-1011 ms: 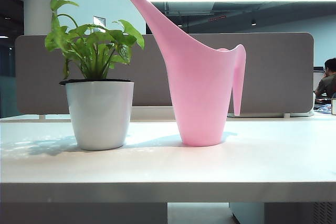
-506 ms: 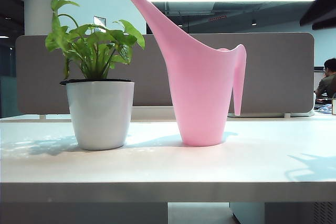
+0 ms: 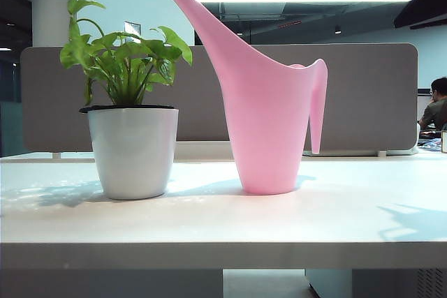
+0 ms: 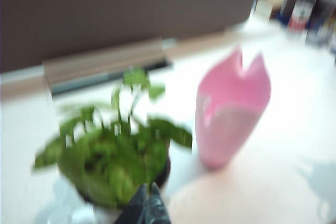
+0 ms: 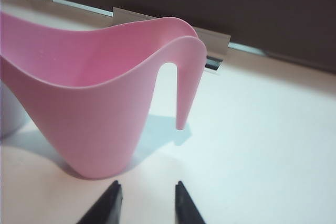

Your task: Pick up the watering can from the table, water the potted plant, and put the can back.

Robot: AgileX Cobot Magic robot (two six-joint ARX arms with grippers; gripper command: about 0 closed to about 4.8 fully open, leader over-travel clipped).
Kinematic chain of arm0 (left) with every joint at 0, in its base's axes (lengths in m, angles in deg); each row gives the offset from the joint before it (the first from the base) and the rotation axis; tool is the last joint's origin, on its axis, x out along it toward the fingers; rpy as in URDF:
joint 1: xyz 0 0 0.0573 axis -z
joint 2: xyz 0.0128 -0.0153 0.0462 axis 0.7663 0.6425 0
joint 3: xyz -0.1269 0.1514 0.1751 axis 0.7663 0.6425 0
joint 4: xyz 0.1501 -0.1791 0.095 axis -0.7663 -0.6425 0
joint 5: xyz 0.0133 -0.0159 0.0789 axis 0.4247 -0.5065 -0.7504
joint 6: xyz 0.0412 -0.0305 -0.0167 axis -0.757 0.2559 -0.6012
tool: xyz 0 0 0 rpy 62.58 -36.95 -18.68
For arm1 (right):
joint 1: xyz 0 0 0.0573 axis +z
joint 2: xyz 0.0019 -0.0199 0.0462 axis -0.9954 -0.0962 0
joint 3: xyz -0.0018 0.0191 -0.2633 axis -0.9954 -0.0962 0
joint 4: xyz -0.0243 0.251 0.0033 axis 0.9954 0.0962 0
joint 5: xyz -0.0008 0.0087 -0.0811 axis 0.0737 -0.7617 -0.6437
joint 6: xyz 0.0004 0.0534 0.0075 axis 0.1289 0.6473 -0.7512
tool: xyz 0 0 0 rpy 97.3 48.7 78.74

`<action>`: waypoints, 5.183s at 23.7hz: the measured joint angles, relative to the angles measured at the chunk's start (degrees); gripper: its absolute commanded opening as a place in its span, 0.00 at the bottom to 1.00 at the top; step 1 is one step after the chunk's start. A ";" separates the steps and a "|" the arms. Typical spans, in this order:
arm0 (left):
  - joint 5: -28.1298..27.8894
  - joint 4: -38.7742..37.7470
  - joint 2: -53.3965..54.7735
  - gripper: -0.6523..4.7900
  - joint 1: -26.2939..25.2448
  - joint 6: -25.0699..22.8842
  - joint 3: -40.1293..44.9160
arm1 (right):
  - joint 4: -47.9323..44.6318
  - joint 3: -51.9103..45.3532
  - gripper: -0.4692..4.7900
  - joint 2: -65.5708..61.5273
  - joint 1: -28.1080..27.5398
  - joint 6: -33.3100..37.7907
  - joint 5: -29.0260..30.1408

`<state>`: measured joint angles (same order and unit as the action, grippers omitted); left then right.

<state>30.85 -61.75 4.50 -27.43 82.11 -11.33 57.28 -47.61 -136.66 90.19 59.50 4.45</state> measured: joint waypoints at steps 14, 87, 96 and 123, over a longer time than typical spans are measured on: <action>-0.02 -15.43 -0.26 0.13 0.00 0.00 0.00 | -35.43 0.28 0.63 -29.53 0.00 -2.27 2.60; -0.04 -15.43 -0.26 0.13 0.00 0.00 0.00 | 4.61 62.12 0.08 -42.27 14.62 -54.45 -32.17; -0.04 -15.43 -0.24 0.13 0.00 0.00 0.00 | 10.78 62.14 0.08 -42.38 14.60 -37.16 -33.38; -0.04 -15.43 -0.26 0.13 -0.02 0.00 0.00 | -46.80 10.03 0.40 -49.51 12.41 9.35 -23.37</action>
<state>30.80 -77.18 4.23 -27.45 82.11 -11.33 10.49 -37.58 -186.16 102.61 68.85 -18.91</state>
